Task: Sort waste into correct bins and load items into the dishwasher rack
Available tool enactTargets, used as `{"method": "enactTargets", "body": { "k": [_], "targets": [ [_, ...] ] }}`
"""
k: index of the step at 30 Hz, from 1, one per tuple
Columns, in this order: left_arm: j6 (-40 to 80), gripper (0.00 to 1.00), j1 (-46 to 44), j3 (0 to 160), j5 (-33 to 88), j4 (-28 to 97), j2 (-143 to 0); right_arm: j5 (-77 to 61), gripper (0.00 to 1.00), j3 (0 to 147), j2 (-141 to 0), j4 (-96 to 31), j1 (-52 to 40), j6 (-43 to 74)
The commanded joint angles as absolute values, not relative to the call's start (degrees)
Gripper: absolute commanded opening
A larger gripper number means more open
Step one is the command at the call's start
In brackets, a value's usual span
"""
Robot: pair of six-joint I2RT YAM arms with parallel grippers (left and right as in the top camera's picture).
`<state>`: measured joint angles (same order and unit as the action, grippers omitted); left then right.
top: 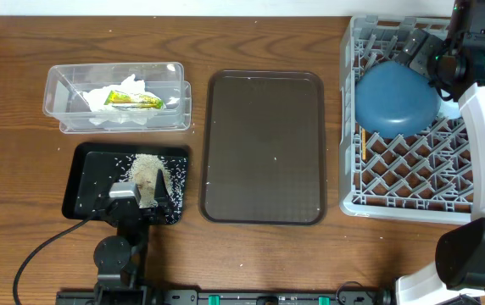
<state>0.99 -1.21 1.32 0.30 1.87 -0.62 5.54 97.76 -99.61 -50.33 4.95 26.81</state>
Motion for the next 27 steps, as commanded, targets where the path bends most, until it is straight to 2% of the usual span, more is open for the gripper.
{"method": "enactTargets", "body": {
  "k": [1, 13, 16, 21, 27],
  "targets": [
    [-0.2, 0.9, -0.9, 0.2, 0.5, 4.1, -0.3, 5.6, 0.99, 97.7, -99.0, -50.5, 4.8, 27.4],
    [-0.2, 0.9, -0.9, 0.2, 0.5, 4.1, -0.3, 8.8, 0.99, 97.6, -90.1, -59.6, 4.8, 24.8],
    [-0.2, 0.9, -0.9, 0.2, 0.5, 4.1, -0.3, 8.8, 0.99, 96.1, -87.6, -58.6, 4.5, 24.8],
    [-0.2, 0.9, -0.9, 0.2, 0.5, 4.1, -0.3, 8.8, 0.99, 84.8, -80.3, -47.0, 2.1, 24.7],
    [-0.2, 0.9, -0.9, 0.2, 0.5, 4.1, -0.3, 8.7, 0.99, 62.2, -69.3, -27.9, -1.2, 24.6]
  ]
}}
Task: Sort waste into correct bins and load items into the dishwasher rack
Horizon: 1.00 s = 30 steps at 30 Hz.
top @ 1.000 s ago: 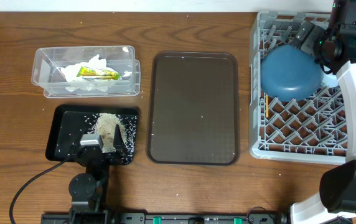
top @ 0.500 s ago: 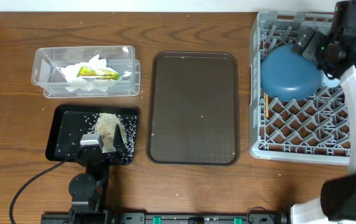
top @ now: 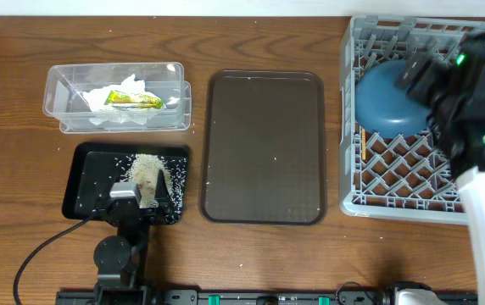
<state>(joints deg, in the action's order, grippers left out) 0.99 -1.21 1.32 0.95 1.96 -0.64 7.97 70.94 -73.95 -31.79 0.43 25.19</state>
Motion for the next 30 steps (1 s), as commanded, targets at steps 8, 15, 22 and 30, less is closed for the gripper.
{"method": "enactTargets", "body": {
  "k": [8, 15, 22, 30],
  "targets": [
    [-0.2, 0.9, -0.9, 0.2, 0.5, 4.1, -0.3, 3.9, 0.99, 38.1, -54.6, -10.3, -2.4, 18.3],
    [-0.2, 0.9, -0.9, 0.2, 0.5, 4.1, -0.3, 3.2, 0.99, 23.4, -39.3, -3.2, -3.6, 18.0],
    [-0.2, 0.9, -0.9, 0.2, 0.5, 4.1, -0.3, 3.1, 0.99, 15.0, -25.2, -2.1, -3.8, 14.5],
    [-0.2, 0.9, -0.9, 0.2, 0.5, 4.1, -0.3, 3.2, 0.99, 7.9, -12.5, -1.9, -3.8, 14.5]
  ]
}}
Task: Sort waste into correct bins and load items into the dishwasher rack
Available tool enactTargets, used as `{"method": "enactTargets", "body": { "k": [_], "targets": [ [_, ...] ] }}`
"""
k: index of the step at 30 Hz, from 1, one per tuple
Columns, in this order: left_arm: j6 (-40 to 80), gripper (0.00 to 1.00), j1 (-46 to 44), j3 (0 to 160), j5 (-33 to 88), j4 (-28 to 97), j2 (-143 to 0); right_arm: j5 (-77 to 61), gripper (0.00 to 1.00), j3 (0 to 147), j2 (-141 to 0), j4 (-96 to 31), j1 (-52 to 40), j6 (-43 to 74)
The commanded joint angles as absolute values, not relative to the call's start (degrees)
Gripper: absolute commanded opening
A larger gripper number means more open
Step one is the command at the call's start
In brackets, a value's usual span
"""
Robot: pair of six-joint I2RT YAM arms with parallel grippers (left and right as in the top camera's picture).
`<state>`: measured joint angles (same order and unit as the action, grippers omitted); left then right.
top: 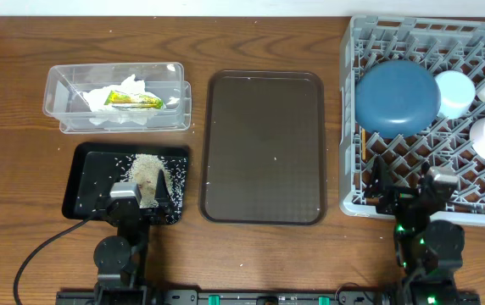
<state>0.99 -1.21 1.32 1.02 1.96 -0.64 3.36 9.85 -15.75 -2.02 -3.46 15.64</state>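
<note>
A blue bowl (395, 97) lies upside down in the back left part of the grey dishwasher rack (429, 207). White cups sit in the rack to its right. My right gripper (405, 193) hangs low at the rack's front edge, well clear of the bowl, with nothing in it. My left gripper (145, 199) rests over the front of the black tray (86, 182), which holds spilled rice (145, 167). From overhead I cannot make out the jaws of either gripper.
A clear bin (56, 89) at the back left holds crumpled paper and a green wrapper (132, 100). A brown tray (264, 144) with a few rice grains lies in the middle. An orange stick (364, 144) stands at the rack's left side.
My right arm has left the space above the rack and now sits at the rack's front edge. The bowl and several white cups, partly covered before, show in full. The left arm has not moved.
My right gripper was first at the back of the rack, at the blue bowl's right rim. Then the arm was over the rack's right half beside the bowl. Now it is drawn back to the front, and the bowl stays in the rack.
</note>
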Motion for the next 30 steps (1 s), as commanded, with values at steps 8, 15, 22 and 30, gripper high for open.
{"method": "enactTargets", "body": {
  "k": [8, 15, 22, 30],
  "targets": [
    [-0.2, 0.9, -0.9, 0.2, 0.5, 4.1, -0.3, 2.2, 0.99, 1.4, -4.6, 0.7, -3.7, 13.2],
    [-0.2, 0.9, -0.9, 0.2, 0.5, 4.1, -0.3, -0.5, 0.99, 0.3, -0.3, 0.6, -3.6, 6.4],
    [-0.2, 0.9, -0.9, 0.2, 0.5, 4.1, -0.3, -0.3, 0.99, 0.3, -0.3, -4.6, -2.5, 1.5],
    [-0.2, 0.9, -0.9, 0.2, 0.5, 4.1, -0.3, -0.7, 0.99, 0.3, -0.3, -4.5, -2.5, -5.3]
  ]
}}
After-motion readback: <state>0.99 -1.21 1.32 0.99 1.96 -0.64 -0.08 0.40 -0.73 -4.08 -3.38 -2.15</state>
